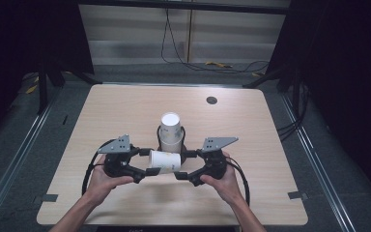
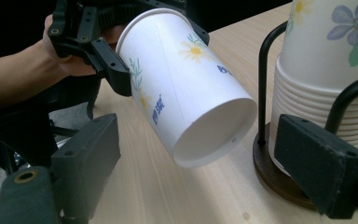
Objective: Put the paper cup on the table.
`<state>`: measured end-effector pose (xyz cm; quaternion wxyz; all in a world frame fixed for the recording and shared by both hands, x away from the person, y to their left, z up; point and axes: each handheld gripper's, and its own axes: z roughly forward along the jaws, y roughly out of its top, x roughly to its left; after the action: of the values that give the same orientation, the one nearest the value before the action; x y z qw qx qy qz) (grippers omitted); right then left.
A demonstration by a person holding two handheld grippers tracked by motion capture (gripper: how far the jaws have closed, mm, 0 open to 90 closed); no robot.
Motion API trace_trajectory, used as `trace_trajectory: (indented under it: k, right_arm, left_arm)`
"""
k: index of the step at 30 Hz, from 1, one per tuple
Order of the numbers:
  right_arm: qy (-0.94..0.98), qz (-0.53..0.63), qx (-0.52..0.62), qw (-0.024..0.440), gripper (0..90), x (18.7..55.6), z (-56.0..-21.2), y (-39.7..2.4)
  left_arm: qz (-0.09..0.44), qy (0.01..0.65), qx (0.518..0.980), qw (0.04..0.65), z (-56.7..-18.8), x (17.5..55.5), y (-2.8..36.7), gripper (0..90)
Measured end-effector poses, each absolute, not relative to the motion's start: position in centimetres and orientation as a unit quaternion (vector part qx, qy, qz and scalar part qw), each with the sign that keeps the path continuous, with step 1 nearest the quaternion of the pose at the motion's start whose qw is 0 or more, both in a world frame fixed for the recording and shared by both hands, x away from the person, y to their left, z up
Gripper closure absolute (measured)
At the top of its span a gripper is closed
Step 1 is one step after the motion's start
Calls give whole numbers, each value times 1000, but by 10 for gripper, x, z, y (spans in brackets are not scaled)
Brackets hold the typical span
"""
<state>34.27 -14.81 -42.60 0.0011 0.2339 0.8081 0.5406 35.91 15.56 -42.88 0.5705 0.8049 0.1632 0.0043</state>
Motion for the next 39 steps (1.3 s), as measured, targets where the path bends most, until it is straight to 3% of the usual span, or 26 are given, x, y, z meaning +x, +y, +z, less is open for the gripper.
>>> trace_trajectory:
  k: [26, 39]
  right_arm:
    - [791, 525, 304, 80, 160, 338, -418, -182]
    - [792, 502, 338, 84, 148, 328, -431, -192]
  left_arm:
    - [37, 226, 830, 508, -412, 374, 204, 259]
    - [76, 276, 845, 451, -419, 390, 230, 259]
